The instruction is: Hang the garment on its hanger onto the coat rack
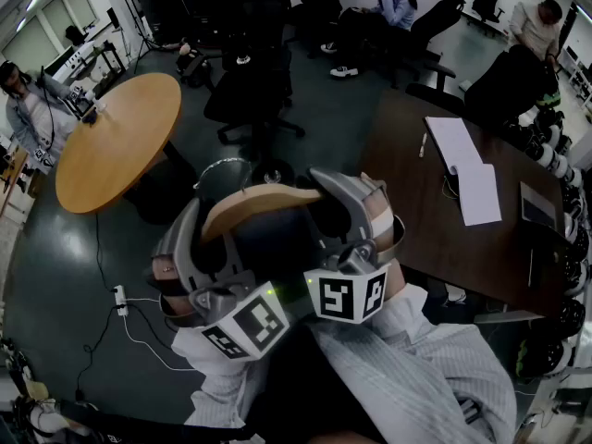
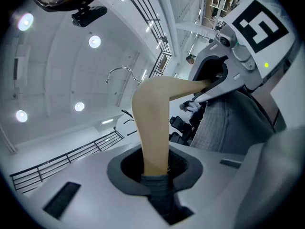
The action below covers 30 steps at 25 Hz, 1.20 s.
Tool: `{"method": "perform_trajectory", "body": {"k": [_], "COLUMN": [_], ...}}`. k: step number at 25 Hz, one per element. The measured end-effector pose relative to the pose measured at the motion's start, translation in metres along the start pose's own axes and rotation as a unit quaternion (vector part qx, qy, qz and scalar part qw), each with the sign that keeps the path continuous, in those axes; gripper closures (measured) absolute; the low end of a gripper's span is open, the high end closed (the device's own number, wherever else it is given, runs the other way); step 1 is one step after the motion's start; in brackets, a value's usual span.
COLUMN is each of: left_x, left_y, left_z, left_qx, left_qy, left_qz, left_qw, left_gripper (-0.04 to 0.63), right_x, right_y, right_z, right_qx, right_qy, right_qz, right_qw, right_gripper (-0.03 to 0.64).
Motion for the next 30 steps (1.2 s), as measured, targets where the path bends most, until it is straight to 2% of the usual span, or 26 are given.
{"method": "perform_trajectory", "body": {"k": [18, 25, 30], "left_x": [-0.014, -0.054, -0.098], "left_y": [-0.011, 0.000, 0.018], "left_z": [0.010, -0.018, -0.061], "left_qx": [-0.007, -0.022, -0.042], "left_qy": [0.023, 0.027, 0.004], "left_qz": [0.009, 0.016, 0.022], "left_qw": [0.9997, 0.9993, 0.9989], "left_gripper": [0.534, 0.534, 0.534], "right_x": [-0.002, 0.003, 0.010], "right_y": [0.017, 0.045, 0.073], "right_z": [0.006, -0.032, -0.081], "right_qx": [0.020, 0.032, 0.019], "right_qy": [-0.007, 0.008, 0.032], "right_qz": [-0.008, -0.005, 0.006], "right_qw": [1.000, 0.999, 0.999], "right_gripper": [0.528, 0.528, 0.526]}}
Point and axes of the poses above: the fingertips, and each gripper's own axes: z backward along the fingers, y to its left, x out of its top, the point moved 2 cm from there along z, backward along the fingers, and after that the axes turned 4 degrees about -x, right-handed, at the moved point
